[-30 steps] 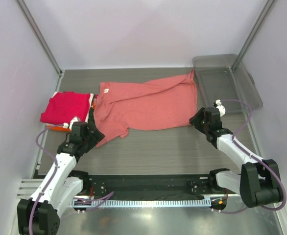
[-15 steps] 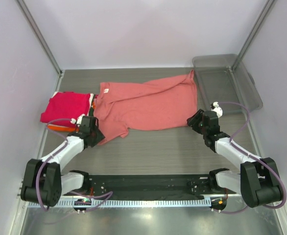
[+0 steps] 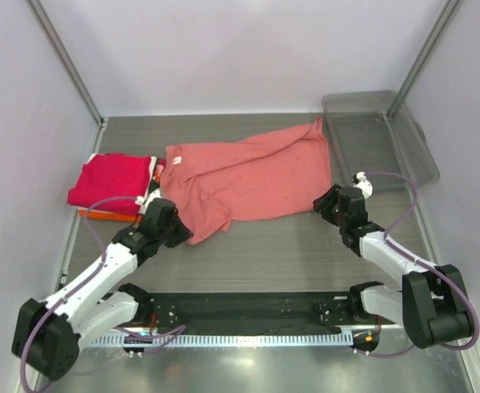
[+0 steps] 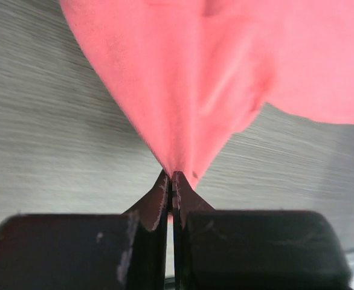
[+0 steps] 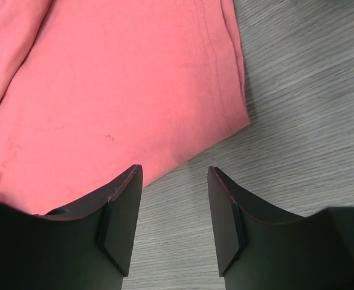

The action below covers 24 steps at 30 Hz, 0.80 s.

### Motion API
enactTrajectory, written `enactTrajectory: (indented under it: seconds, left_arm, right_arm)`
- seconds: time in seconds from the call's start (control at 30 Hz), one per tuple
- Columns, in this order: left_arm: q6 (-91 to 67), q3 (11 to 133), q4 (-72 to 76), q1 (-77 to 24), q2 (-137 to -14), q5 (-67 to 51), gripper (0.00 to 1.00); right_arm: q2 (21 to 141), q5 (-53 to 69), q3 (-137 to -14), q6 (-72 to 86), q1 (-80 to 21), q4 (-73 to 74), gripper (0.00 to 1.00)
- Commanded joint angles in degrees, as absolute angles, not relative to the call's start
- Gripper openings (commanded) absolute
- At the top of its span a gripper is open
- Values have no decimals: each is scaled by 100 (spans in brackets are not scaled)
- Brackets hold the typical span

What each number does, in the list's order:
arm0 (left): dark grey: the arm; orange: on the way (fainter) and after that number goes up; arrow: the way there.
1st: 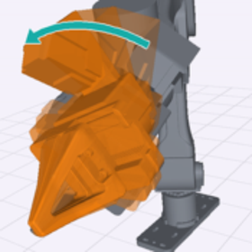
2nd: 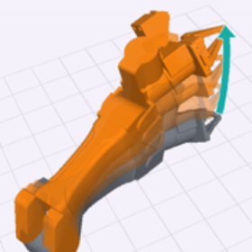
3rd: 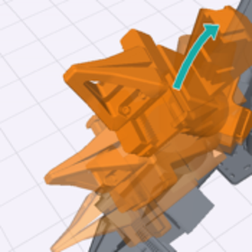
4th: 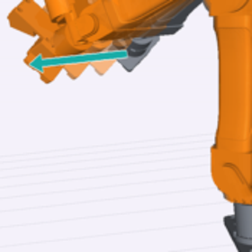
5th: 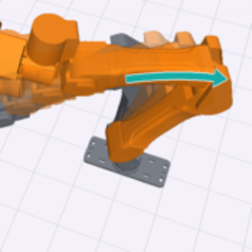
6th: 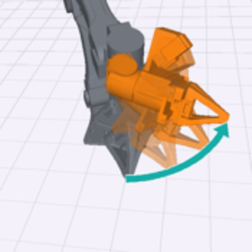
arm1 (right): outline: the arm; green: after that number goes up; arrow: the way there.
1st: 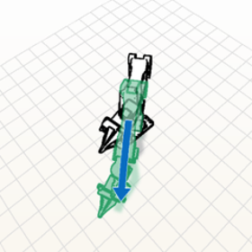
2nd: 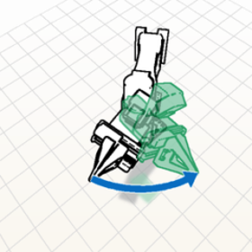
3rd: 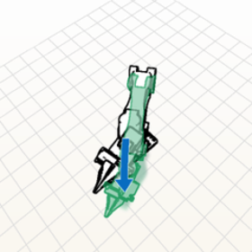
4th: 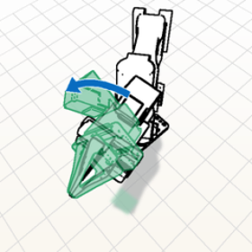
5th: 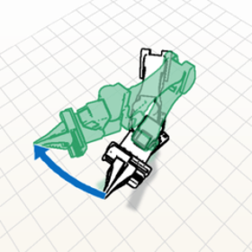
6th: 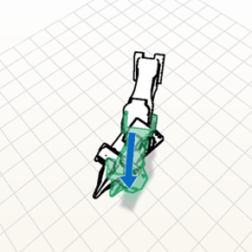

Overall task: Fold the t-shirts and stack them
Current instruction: Flatten the tshirt out

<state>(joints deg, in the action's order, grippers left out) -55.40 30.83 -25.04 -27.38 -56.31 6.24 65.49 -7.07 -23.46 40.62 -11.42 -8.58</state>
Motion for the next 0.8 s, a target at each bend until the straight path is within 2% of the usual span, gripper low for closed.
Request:
enactTrajectory:
  seconds: [0.0,0.1,0.17,0.23,0.3,0.33,0.37,0.4,0.43,0.5,0.63,0.77]
  left_arm:
    - [-5959,3409,-3032,-2725,-5073,150,0]
    - [-5723,4005,-3260,-2401,-5202,18,1]
    - [-5582,4270,-3261,-1760,-5509,-435,12]
    - [-5389,4490,-2910,-1190,-6191,-807,18]
    - [-5265,4884,-2805,-1064,-6660,-722,21]
    - [-5134,5000,-2830,-1055,-7097,-634,51]
    - [-5098,5166,-2908,-1063,-7258,-520,68]
    - [-5054,5255,-2979,-1055,-7399,-519,78]
    - [-4967,5325,-2979,-1063,-7496,-606,81]
    - [-4861,5230,-2971,-1063,-7384,-615,81]
    - [-4615,4459,-3102,-1072,-6506,-186,73]
    - [-4526,3782,-3330,-1125,-5556,-106,70]
  right_arm:
    - [6521,-861,-2399,4008,-1169,-1020,53]
    - [6600,-835,-2426,4008,-1160,-1011,53]
    - [6670,-809,-2443,4017,-1169,-1002,53]
    - [6697,-774,-2461,4017,-1169,-1011,53]
    - [6706,-773,-2461,4017,-1169,-1011,53]
    - [6715,-765,-2452,4008,-1169,-1019,53]
    - [6715,-756,-2452,3982,-1169,-1020,55]
    - [6715,-747,-2461,3973,-1160,-1011,57]
    - [6715,-747,-2461,3955,-1169,-993,59]
    - [6706,-738,-2461,3929,-1169,-976,61]
    - [6715,-703,-2452,3929,-1169,-1002,60]
    - [6776,-247,-2469,3745,-1256,-1195,58]
